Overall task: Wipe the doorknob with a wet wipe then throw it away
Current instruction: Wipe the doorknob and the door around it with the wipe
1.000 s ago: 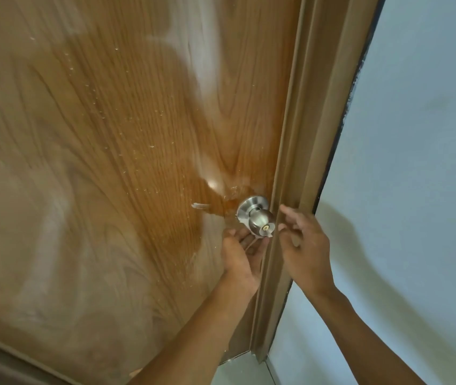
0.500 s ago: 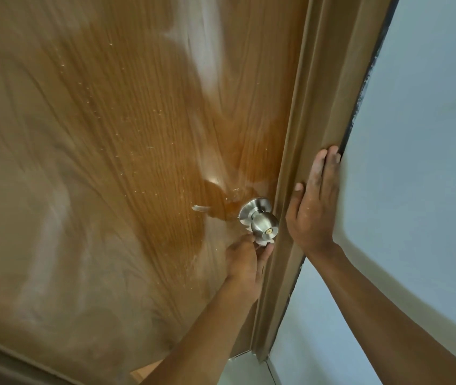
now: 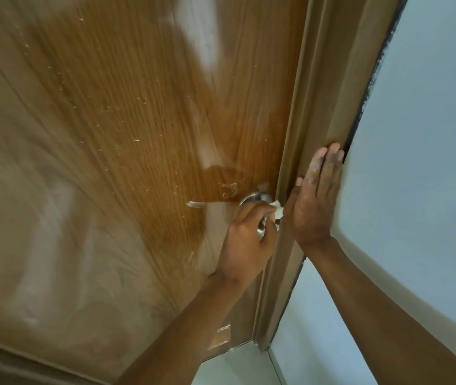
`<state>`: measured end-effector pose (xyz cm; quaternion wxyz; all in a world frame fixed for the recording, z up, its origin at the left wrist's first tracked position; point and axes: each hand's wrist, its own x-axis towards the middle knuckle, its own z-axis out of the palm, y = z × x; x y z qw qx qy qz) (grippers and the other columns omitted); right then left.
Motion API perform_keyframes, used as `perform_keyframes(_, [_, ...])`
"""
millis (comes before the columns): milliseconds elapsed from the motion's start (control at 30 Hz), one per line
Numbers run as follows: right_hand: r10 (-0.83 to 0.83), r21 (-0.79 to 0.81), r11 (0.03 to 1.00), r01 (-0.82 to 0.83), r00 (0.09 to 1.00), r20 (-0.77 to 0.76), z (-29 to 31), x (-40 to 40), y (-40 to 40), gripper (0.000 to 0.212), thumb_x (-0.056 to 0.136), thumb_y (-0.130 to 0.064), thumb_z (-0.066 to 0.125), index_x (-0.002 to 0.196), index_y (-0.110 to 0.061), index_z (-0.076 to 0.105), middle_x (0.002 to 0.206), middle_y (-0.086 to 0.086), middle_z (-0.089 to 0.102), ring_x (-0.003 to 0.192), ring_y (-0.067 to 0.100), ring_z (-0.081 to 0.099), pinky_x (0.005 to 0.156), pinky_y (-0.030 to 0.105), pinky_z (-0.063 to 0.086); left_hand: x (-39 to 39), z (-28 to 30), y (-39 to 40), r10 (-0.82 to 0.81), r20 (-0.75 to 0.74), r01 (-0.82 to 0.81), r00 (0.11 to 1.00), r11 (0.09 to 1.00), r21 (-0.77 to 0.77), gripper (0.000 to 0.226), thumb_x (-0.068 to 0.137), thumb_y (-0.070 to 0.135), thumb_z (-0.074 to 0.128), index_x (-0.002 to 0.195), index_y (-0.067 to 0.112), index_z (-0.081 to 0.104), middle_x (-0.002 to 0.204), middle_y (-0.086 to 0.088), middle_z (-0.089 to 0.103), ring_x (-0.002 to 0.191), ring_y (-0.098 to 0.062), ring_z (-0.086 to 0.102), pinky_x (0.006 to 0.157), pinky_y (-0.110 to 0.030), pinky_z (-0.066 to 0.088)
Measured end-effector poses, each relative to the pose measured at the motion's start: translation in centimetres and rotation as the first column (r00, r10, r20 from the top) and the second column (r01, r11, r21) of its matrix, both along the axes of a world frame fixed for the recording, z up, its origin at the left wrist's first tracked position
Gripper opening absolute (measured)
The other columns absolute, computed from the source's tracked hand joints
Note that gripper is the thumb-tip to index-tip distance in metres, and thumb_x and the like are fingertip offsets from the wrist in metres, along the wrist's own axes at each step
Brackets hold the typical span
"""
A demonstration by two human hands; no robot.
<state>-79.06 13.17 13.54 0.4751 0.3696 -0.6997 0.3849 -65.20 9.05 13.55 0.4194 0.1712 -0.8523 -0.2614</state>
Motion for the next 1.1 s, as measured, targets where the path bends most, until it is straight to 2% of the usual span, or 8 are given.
perform_keyframes(167, [-0.026, -0.019, 0.999, 0.026, 0.999, -0.035, 0.3, -0.2, 0.2, 0.051, 0.097, 0.002, 0.047, 0.142, 0.006, 0.025, 0.141, 0.034, 0.038, 0.136, 0.044, 0.028, 0.116, 0.046, 0.024, -0.9, 1.2, -0.6, -0.048, 0.114, 0.059, 0.992, 0.994, -0.096, 0.018, 0.095, 0.016, 0.054, 0.105, 0.01, 0.068, 0.11, -0.004, 0.065, 0.105, -0.013, 0.058, 0.086, -0.027, 0.054])
perform_keyframes(333, [-0.006, -0.008, 1.0, 0.005, 0.999, -0.049, 0.2, -0.3, 0.2, 0.051, 0.097, 0.002, 0.046, 0.143, 0.005, 0.023, 0.146, 0.029, 0.029, 0.138, 0.044, 0.025, 0.118, 0.045, 0.02, 0.2, 0.8, 0.5, -0.006, 0.02, 0.006, 1.0, 1.0, 0.003, 0.02, 0.094, 0.009, 0.059, 0.111, 0.009, 0.069, 0.114, -0.005, 0.065, 0.106, -0.014, 0.061, 0.087, -0.019, 0.052])
perform_keyframes(567, [0.001, 0.0, 1.0, -0.001, 0.999, -0.04, 0.2, -0.2, 0.3, 0.056, 0.093, 0.009, 0.047, 0.144, 0.006, 0.024, 0.145, 0.033, 0.033, 0.139, 0.045, 0.024, 0.119, 0.046, 0.02, 1.7, -0.2, 1.1, 0.025, -0.069, -0.024, 0.997, 0.999, 0.021, 0.023, 0.09, 0.002, 0.062, 0.111, 0.004, 0.07, 0.112, -0.009, 0.067, 0.11, -0.02, 0.062, 0.093, -0.026, 0.053])
perform_keyframes(633, [0.003, 0.007, 1.0, -0.003, 0.999, -0.033, 0.2, -0.1, 0.4, 0.054, 0.094, 0.007, 0.047, 0.143, 0.006, 0.024, 0.145, 0.034, 0.033, 0.139, 0.044, 0.023, 0.119, 0.046, 0.019, 1.2, 0.1, 1.1, 0.043, -0.088, -0.034, 0.995, 0.994, 0.101, 0.022, 0.091, 0.005, 0.062, 0.112, 0.006, 0.07, 0.112, -0.008, 0.067, 0.109, -0.018, 0.062, 0.092, -0.026, 0.053])
perform_keyframes(767, [0.011, 0.039, 0.999, -0.011, 1.0, 0.0, 0.7, 0.3, 0.8, 0.054, 0.095, 0.006, 0.048, 0.144, 0.006, 0.023, 0.145, 0.035, 0.034, 0.14, 0.043, 0.023, 0.119, 0.045, 0.02, 0.9, 0.7, 1.6, 0.117, -0.135, -0.083, 0.984, 0.969, 0.231, 0.024, 0.093, 0.01, 0.06, 0.115, 0.011, 0.069, 0.112, -0.005, 0.067, 0.105, -0.01, 0.063, 0.088, -0.007, 0.047])
perform_keyframes(967, [0.245, -0.001, 0.968, -0.25, 0.948, 0.202, 2.0, 2.3, 2.4, 0.057, 0.093, 0.006, 0.047, 0.146, 0.004, 0.028, 0.155, 0.023, 0.025, 0.147, 0.035, 0.018, 0.119, 0.045, 0.023, 3.0, -0.8, 1.6, 0.084, -0.148, -0.022, 0.985, 0.926, 0.376, 0.023, 0.09, 0.004, 0.062, 0.11, 0.012, 0.07, 0.103, -0.002, 0.07, 0.095, -0.008, 0.067, 0.081, -0.018, 0.055])
perform_keyframes(1033, [0.374, -0.113, 0.927, -0.357, 0.89, 0.26, 2.2, 3.3, 3.6, 0.049, 0.094, 0.002, 0.048, 0.142, 0.003, 0.039, 0.151, 0.016, 0.034, 0.144, 0.029, 0.029, 0.115, 0.04, 0.032, 3.6, -1.0, 2.0, 0.066, -0.176, 0.03, 0.982, 0.868, 0.496, 0.02, 0.09, 0.008, 0.064, 0.108, 0.015, 0.071, 0.102, 0.003, 0.071, 0.093, -0.005, 0.067, 0.077, -0.012, 0.052])
perform_keyframes(1100, [0.464, -0.196, 0.885, -0.423, 0.841, 0.279, 2.0, 4.5, 5.0, 0.034, 0.096, -0.007, 0.05, 0.129, 0.0, 0.054, 0.131, 0.01, 0.056, 0.125, 0.023, 0.052, 0.102, 0.032, 0.045, 3.8, -0.8, 2.6, 0.07, -0.233, 0.103, 0.97, 0.749, 0.655, 0.017, 0.088, 0.014, 0.068, 0.104, 0.019, 0.071, 0.098, 0.007, 0.071, 0.089, -0.001, 0.067, 0.074, -0.012, 0.051])
